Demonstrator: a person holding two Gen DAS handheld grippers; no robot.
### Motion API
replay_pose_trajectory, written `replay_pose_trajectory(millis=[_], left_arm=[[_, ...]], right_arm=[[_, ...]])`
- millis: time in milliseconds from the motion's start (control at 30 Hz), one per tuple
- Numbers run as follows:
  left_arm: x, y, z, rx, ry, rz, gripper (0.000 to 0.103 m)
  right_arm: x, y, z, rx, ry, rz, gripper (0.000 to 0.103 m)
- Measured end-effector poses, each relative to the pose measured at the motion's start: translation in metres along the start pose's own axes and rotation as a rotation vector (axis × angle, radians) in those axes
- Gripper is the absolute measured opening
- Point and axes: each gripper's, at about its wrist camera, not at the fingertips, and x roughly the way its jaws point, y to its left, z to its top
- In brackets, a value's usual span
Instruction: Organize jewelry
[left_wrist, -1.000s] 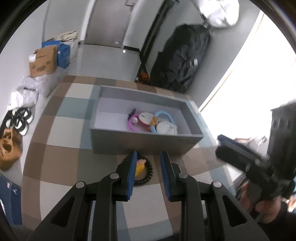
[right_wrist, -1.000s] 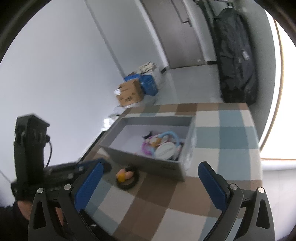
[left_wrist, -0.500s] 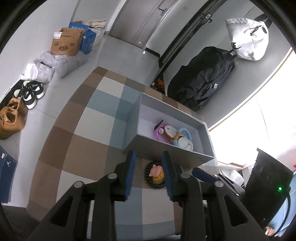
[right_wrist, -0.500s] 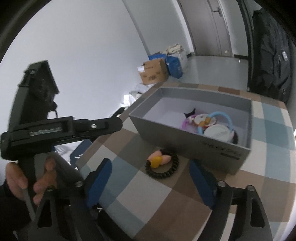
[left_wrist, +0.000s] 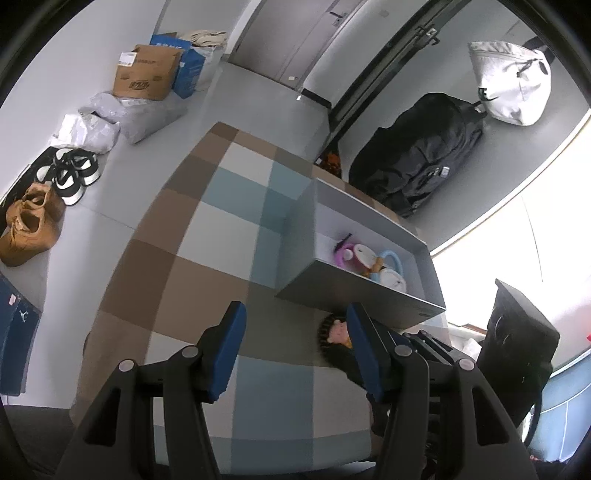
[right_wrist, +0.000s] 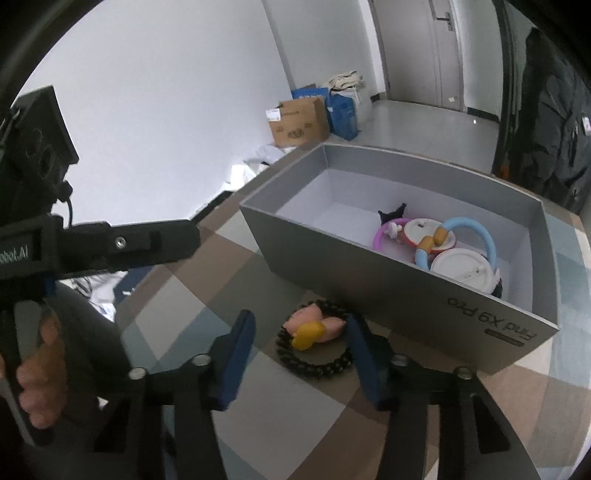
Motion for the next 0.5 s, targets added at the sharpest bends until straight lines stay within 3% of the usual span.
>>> replay_pose_trajectory(millis=[67, 233, 500], left_arm=[[0.001, 0.005, 0.001, -0.022, 0.008, 0.004, 0.051], [0.004, 0.013, 0.002, -0.063, 0.018, 0.007, 0.051], [0.008, 0.008, -0.001, -0.033, 0.031, 0.034, 0.051]], right_arm=[[0.002, 0.002, 0.000, -0.015, 0.004, -0.018, 0.031], [0.002, 0.004, 0.001, -0.029, -0.009, -0.022, 0.031], [-0.018, 0.002, 0.001, 0.002, -0.062, 0.016, 0.031]])
